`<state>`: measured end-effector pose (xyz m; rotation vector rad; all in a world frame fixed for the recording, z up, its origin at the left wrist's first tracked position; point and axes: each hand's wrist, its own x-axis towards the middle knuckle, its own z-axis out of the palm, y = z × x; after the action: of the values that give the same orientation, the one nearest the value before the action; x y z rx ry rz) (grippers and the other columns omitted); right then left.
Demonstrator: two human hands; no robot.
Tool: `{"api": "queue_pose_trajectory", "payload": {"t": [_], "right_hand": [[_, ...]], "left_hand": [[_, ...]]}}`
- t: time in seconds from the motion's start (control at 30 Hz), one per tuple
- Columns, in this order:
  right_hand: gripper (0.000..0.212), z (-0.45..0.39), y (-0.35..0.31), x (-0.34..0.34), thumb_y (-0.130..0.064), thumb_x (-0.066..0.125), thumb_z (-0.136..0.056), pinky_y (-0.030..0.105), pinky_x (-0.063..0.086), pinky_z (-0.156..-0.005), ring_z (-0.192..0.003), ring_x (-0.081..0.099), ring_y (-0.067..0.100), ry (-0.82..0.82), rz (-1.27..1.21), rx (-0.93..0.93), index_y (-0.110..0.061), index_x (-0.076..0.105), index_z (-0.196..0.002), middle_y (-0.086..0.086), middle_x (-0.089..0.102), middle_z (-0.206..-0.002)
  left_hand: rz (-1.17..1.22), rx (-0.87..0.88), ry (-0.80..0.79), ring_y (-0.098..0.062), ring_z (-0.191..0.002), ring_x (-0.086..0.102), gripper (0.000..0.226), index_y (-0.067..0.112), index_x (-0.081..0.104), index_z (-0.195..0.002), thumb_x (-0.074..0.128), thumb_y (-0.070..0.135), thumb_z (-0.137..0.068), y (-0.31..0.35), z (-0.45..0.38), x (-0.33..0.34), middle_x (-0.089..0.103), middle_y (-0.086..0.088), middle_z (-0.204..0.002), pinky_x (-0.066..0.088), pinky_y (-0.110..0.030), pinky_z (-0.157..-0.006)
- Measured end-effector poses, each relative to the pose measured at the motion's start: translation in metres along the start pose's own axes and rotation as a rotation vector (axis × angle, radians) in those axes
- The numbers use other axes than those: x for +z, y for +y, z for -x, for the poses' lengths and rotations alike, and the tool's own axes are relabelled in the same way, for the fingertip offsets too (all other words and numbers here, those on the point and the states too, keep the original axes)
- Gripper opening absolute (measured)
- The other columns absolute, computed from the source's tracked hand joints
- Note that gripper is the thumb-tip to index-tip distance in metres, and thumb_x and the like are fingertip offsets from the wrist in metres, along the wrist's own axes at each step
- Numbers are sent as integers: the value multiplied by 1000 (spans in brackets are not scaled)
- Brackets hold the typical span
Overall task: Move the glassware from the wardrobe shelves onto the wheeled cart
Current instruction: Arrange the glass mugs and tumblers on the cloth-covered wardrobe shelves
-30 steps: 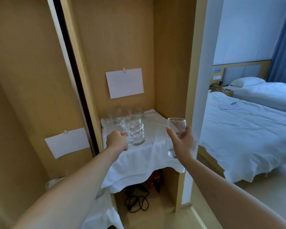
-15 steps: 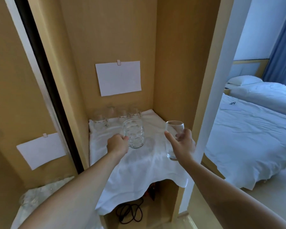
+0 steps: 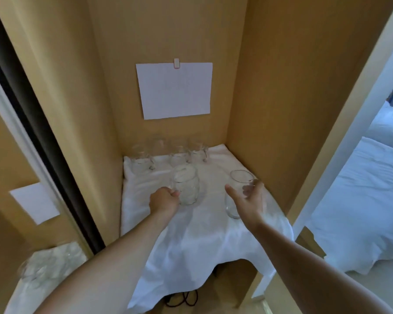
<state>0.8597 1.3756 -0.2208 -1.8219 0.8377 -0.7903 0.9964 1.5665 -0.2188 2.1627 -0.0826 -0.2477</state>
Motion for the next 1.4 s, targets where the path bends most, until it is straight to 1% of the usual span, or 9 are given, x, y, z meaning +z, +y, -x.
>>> {"api": "queue_pose_trajectory", "payload": {"t": [0.27,0.4,0.63,0.77,0.9,1.0,1.1,1.3,1.4], "right_hand": [[83,-61,20,36,-68,80,-62,33,46,-88,-110,61,25,-101,40,-7,-20,42,-119,8,62,-118],[69,-85,31,62,-49,87,-72,32,44,-87,-111,60,27,-148,19,-54,-19,39,-110,5,59,-111],[70,-113,45,86,-49,85,-75,31,46,-98,-119,55,20,-208,-101,-124,-20,39,-119,6,55,-122],[85,-122,49,90,-60,76,-73,28,43,-101,-127,52,18,-244,-187,-105,-14,39,-134,3,53,-129],[105,-117,65,88,-78,74,-63,27,43,-99,-125,51,13,-318,-98,-46,-27,29,-142,-2,51,-132],[112,-116,80,86,-58,88,-61,30,46,-99,-122,53,17,-398,74,-57,-28,21,-145,0,53,-135],[108,-122,91,83,-43,94,-61,25,43,-95,-123,56,20,-421,163,-42,-25,28,-144,-3,55,-131],[98,-141,78,78,-50,94,-58,24,47,-88,-112,62,19,-355,164,-16,-22,40,-134,1,64,-120],[99,-164,57,73,-60,91,-57,34,51,-93,-111,64,23,-267,245,-12,-23,42,-135,5,66,-120]], "left_hand": [[128,-76,55,-30,-77,74,33,14,61,-70,67,32,-96,-4,-31,31,73,-14,-72,60,-44,-78],[168,-87,76,-31,-79,73,31,6,67,-80,67,33,-96,-7,-41,48,73,-15,-76,59,-43,-79],[192,-119,121,-20,-65,74,23,14,66,-82,76,34,-89,12,-65,69,74,-7,-75,57,-26,-64],[320,-134,114,-27,-66,75,34,10,62,-92,84,34,-82,23,-72,79,71,-6,-75,63,-38,-71],[345,-160,64,-26,-69,75,44,18,57,-101,87,41,-78,29,-77,89,70,-5,-80,63,-44,-76],[316,-150,65,-24,-68,74,50,21,54,-98,87,48,-74,29,-80,97,70,-3,-76,62,-45,-79],[301,-142,59,-25,-73,74,53,23,51,-95,86,54,-70,29,-83,100,70,-2,-78,61,-46,-80],[248,-134,63,-26,-91,66,58,23,52,-95,62,78,-78,27,-88,96,67,-2,-93,58,-50,-85],[302,-132,116,-25,-94,63,47,23,52,-99,57,69,-89,26,-97,90,63,-1,-98,57,-51,-88]]}}
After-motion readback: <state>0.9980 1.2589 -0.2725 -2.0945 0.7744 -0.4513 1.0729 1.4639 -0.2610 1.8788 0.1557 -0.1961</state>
